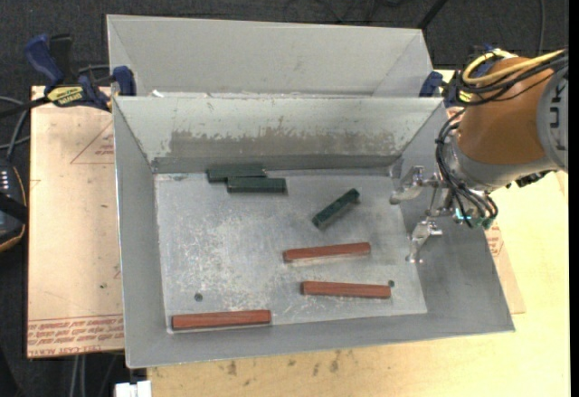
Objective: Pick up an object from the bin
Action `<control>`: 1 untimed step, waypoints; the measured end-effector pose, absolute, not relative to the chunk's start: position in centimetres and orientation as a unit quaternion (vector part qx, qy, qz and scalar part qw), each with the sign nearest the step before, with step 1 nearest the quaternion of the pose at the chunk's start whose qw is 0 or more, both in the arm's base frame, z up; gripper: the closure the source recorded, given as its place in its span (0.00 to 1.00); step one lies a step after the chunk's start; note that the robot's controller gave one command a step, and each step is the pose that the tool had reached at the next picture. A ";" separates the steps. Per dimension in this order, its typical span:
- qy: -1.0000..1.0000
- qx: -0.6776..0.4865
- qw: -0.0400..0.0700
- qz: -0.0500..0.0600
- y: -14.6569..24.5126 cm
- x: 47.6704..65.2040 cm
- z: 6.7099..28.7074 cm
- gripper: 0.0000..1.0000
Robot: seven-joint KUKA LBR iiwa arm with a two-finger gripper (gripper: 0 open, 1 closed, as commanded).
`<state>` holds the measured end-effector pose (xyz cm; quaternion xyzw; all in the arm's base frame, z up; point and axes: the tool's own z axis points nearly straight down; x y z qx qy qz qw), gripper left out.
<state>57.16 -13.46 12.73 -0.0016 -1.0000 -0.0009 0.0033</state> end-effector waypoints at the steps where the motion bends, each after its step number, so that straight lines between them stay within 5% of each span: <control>1: -1.000 0.000 0.000 0.000 -13.4 57.4 13.1 0.00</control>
Offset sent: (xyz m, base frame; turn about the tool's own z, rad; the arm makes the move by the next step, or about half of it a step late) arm 0.0213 0.0714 -0.0401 -0.1190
